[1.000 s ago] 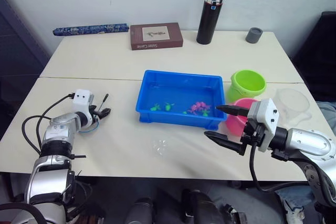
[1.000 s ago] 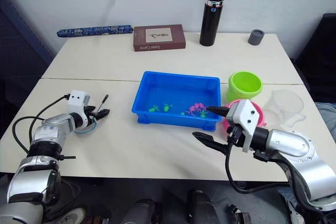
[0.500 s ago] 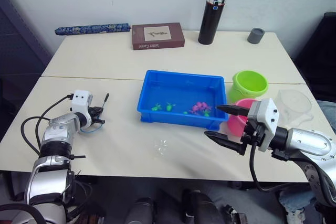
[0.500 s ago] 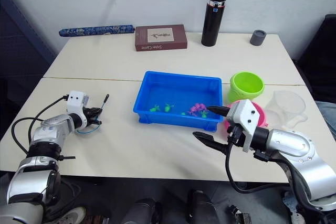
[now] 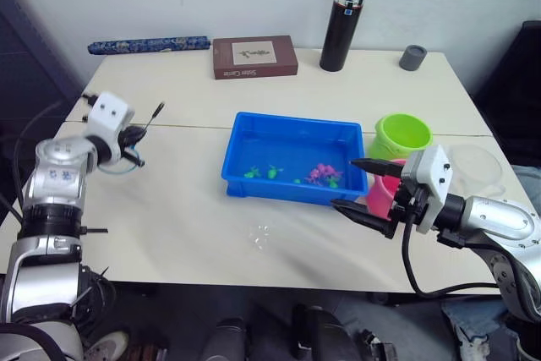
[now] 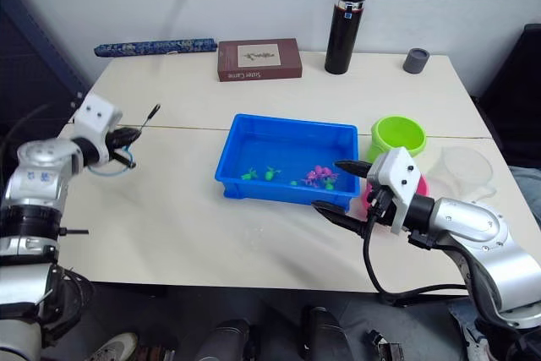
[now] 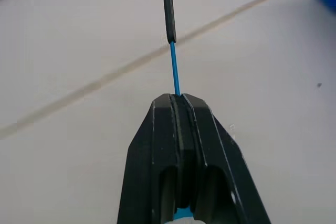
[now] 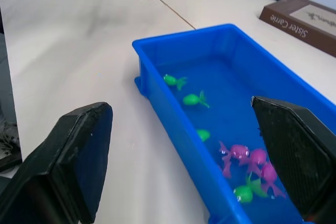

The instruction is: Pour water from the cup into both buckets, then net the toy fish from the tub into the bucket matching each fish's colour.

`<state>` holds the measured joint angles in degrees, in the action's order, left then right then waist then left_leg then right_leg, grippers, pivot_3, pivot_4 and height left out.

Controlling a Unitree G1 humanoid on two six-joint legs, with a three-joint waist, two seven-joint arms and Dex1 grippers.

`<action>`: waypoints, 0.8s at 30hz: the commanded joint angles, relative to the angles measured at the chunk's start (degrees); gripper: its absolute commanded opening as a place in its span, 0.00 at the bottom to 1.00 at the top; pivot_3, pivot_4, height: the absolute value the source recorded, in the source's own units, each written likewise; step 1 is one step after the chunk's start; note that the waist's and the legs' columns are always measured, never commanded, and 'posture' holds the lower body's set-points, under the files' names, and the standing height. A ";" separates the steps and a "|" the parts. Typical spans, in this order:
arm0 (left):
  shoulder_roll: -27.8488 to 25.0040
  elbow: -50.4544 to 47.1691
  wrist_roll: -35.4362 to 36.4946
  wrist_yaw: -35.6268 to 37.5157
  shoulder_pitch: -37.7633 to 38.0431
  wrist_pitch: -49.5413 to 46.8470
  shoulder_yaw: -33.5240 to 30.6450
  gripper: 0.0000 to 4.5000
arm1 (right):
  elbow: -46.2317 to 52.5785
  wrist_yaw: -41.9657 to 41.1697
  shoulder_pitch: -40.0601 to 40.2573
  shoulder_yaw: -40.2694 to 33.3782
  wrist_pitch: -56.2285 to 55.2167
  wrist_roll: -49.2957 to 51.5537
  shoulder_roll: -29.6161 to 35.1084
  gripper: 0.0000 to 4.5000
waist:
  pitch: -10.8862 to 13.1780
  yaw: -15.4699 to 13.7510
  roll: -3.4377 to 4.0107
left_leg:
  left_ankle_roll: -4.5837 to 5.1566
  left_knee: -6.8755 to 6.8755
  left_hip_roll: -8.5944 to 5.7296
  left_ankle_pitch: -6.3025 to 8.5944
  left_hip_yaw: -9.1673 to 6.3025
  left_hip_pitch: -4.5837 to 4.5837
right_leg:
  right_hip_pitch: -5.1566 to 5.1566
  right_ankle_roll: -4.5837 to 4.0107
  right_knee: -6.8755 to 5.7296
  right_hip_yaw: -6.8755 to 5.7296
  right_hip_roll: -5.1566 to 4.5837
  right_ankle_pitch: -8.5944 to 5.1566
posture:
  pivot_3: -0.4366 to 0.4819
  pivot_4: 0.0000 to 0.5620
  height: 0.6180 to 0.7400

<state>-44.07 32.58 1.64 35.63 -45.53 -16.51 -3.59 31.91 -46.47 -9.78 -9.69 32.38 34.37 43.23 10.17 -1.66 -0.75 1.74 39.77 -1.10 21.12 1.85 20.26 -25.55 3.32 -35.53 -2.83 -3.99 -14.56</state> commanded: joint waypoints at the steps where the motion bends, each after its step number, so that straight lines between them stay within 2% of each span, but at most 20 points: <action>1: -0.42 -5.36 -1.05 3.30 -2.50 0.25 2.46 0.00 | 0.36 0.42 -1.07 -0.93 1.12 1.39 0.63 1.00 | 0.00 0.12 0.00 | 0.02 0.00 -0.01 0.00 0.00 0.01 | 0.00 0.00 0.01 0.00 -0.01 0.00 | 0.48 0.27 1.00; 3: 0.96 -8.42 1.03 7.15 -4.52 -1.37 3.75 0.00 | -0.06 0.43 -1.94 -0.67 1.98 1.30 1.06 1.00 | 0.00 0.29 0.00 | 0.05 -0.01 -0.03 0.01 0.01 0.01 | 0.00 0.01 0.01 0.01 -0.01 0.00 | 0.48 0.27 1.00; 7: 3.24 -15.73 3.87 19.65 -5.00 -0.38 9.72 0.00 | -1.57 0.98 -4.71 1.02 4.42 0.79 1.65 1.00 | 0.00 0.34 0.00 | 0.06 0.00 -0.02 0.00 0.02 0.05 | -0.03 0.01 0.00 -0.01 0.00 0.01 | 0.48 0.27 1.00; 10: 5.35 -18.81 6.16 25.30 -5.07 -0.44 11.83 0.00 | -2.69 1.79 -7.22 2.53 7.78 0.84 2.13 1.00 | 0.01 0.46 0.00 | 0.07 0.02 -0.04 0.00 0.03 0.04 | -0.03 0.01 -0.01 0.01 0.00 0.01 | 0.48 0.27 1.00; 18: 10.66 -19.33 8.78 35.95 -5.61 3.45 15.67 0.00 | -2.16 0.53 -11.92 5.34 18.25 5.72 3.15 1.00 | 0.01 0.34 0.02 | 0.10 0.09 -0.03 -0.01 0.01 0.08 | -0.04 0.01 -0.01 0.01 0.04 0.01 | 0.48 0.27 1.00; 24: 13.20 -18.68 10.17 44.07 -6.60 6.50 17.91 0.00 | -1.67 0.56 -13.34 7.15 21.22 6.17 3.87 1.00 | 0.01 0.22 0.02 | 0.17 0.17 -0.03 0.03 -0.02 0.13 | -0.04 0.01 -0.01 0.00 0.03 0.01 | 0.48 0.27 1.00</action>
<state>-31.42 14.38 10.35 77.19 -50.36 -11.49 14.00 28.12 -45.57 -22.11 -2.41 53.46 39.78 46.34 10.19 -1.44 -0.73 1.91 39.97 -1.13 21.15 1.82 20.41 -25.59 3.34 -35.53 -2.84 -3.96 -14.56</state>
